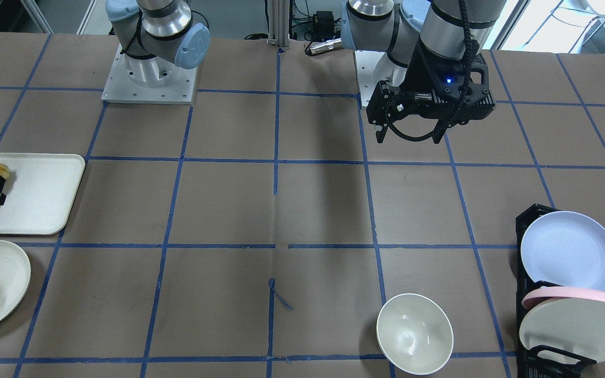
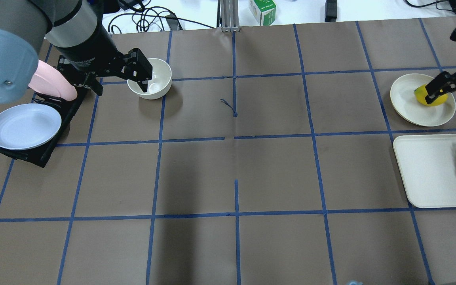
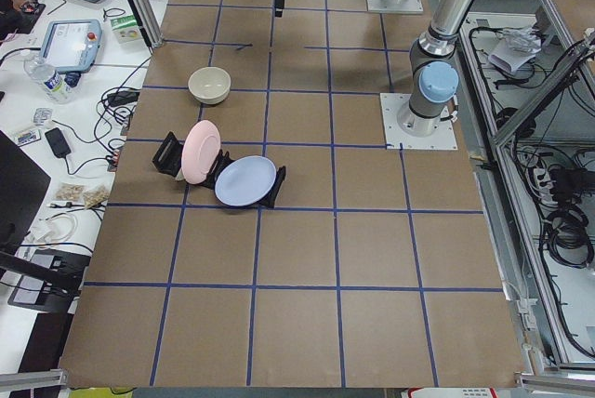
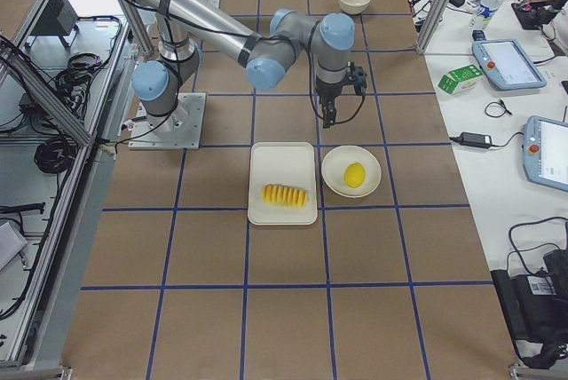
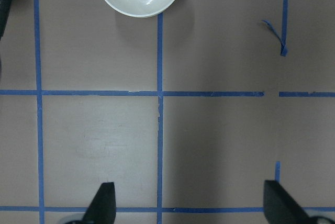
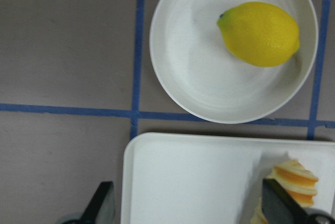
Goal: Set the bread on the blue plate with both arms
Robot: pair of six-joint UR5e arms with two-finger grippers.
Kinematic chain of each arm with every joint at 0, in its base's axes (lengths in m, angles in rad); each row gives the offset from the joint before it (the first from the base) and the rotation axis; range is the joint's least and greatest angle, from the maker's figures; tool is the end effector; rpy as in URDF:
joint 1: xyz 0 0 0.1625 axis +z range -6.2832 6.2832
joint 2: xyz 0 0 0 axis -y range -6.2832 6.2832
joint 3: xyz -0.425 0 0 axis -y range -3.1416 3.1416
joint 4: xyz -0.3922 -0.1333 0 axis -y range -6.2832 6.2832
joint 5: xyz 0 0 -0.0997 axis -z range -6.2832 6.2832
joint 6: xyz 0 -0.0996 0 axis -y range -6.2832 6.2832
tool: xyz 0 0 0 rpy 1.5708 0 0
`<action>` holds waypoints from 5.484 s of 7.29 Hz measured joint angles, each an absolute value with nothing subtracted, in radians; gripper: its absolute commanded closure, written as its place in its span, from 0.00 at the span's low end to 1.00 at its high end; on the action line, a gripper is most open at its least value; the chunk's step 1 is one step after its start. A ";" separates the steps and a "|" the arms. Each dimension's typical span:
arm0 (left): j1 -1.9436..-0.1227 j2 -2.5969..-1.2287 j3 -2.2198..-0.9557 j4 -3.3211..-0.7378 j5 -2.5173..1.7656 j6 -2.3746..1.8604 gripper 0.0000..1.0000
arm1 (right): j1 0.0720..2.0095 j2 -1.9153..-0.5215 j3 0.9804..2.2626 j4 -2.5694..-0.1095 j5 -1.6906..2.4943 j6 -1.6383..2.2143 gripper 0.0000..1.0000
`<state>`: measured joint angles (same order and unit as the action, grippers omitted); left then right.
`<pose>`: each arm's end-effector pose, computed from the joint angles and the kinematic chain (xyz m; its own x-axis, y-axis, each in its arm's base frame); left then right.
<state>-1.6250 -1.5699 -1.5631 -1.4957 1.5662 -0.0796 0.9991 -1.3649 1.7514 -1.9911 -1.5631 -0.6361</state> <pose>-0.1606 -0.4915 0.5000 -0.9996 -0.0247 0.0112 -0.0256 0.9962 -0.0830 -0.1865 -0.5377 0.3345 -0.9978 -0.0643 0.0139 -0.0647 0.9974 -0.0318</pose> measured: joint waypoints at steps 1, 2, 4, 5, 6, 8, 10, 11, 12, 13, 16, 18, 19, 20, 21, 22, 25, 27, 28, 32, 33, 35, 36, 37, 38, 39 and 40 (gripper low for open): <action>-1.626 -1.573 -1.564 -1.494 1.566 -0.084 0.00 | 0.931 -1.318 1.775 -2.049 -1.566 -0.689 0.00; -1.628 -1.576 -1.565 -1.492 1.566 -0.085 0.00 | 0.876 -1.270 1.785 -2.090 -1.570 -0.727 0.00; -1.629 -1.574 -1.569 -1.491 1.567 -0.082 0.00 | 0.820 -1.201 1.789 -2.132 -1.597 -0.777 0.00; -1.629 -1.573 -1.571 -1.491 1.568 -0.081 0.00 | 0.811 -1.182 1.792 -2.138 -1.644 -0.786 0.00; -1.629 -1.572 -1.571 -1.491 1.568 -0.080 0.00 | 0.794 -1.172 1.809 -2.140 -1.675 -0.791 0.00; -1.628 -1.570 -1.572 -1.491 1.571 -0.087 0.00 | 0.754 -1.165 1.859 -2.175 -1.684 -0.798 0.00; -1.628 -1.567 -1.571 -1.491 1.571 -0.089 0.00 | 0.744 -1.146 1.872 -2.205 -1.684 -0.798 0.00; -1.628 -1.566 -1.571 -1.491 1.570 -0.088 0.00 | 0.743 -1.141 1.873 -2.207 -1.684 -0.795 0.25; -1.628 -1.566 -1.571 -1.491 1.570 -0.086 0.00 | 0.743 -1.139 1.873 -2.207 -1.683 -0.794 0.66; -1.628 -1.566 -1.571 -1.491 1.570 -0.084 0.00 | 0.743 -1.139 1.872 -2.206 -1.684 -0.791 0.90; -1.628 -1.566 -1.571 -1.491 1.569 -0.083 0.00 | 0.744 -1.146 1.864 -2.197 -1.680 -0.786 1.00; -1.628 -1.566 -1.571 -1.491 1.569 -0.082 0.00 | 0.749 -1.151 1.853 -2.191 -1.680 -0.784 1.00; -1.628 -1.566 -1.571 -1.491 1.569 -0.082 0.00 | 0.752 -1.156 1.847 -2.189 -1.679 -0.784 1.00; -1.628 -1.566 -1.571 -1.491 1.569 -0.081 0.00 | 0.754 -1.159 1.845 -2.188 -1.675 -0.784 1.00; -1.628 -1.566 -1.571 -1.490 1.570 -0.081 0.00 | 0.756 -1.160 1.845 -2.185 -1.670 -0.784 1.00; -1.628 -1.566 -1.571 -1.490 1.570 -0.080 0.00 | 0.757 -1.161 1.845 -2.183 -1.667 -0.784 1.00; -1.621 -1.568 -1.572 -1.491 1.573 -0.077 0.00 | 0.788 -1.181 1.845 -2.163 -1.651 -0.755 1.00; -1.579 -1.566 -1.571 -1.492 1.578 -0.062 0.00 | 0.824 -1.189 1.848 -2.142 -1.631 -0.712 1.00; -1.519 -1.566 -1.570 -1.492 1.576 -0.040 0.00 | 0.855 -1.197 1.850 -2.133 -1.626 -0.687 1.00; -1.075 -1.643 -1.575 -1.435 1.570 0.005 0.00 | 0.957 -1.275 1.850 -2.036 -1.624 -0.578 1.00; -1.004 -1.690 -1.583 -1.377 1.574 0.019 0.00 | 0.972 -1.286 1.849 -2.017 -1.624 -0.555 1.00; -0.909 -1.796 -1.592 -1.297 1.580 0.083 0.00 | 0.982 -1.294 1.848 -2.005 -1.623 -0.540 1.00; -0.872 -1.843 -1.593 -1.281 1.581 0.115 0.00 | 0.985 -1.296 1.847 -2.003 -1.623 -0.538 1.00; -0.846 -1.883 -1.593 -1.262 1.582 0.136 0.00 | 0.995 -1.300 1.846 -2.002 -1.623 -0.534 1.00; -0.833 -1.917 -1.594 -1.238 1.583 0.145 0.04 | 1.016 -1.313 1.843 -1.991 -1.624 -0.521 1.00; -0.823 -1.949 -1.594 -1.207 1.583 0.147 0.06 | 1.041 -1.338 1.841 -1.968 -1.624 -0.493 1.00; -0.812 -1.979 -1.593 -1.170 1.583 0.147 0.13 | 1.069 -1.360 1.840 -1.945 -1.624 -0.464 1.00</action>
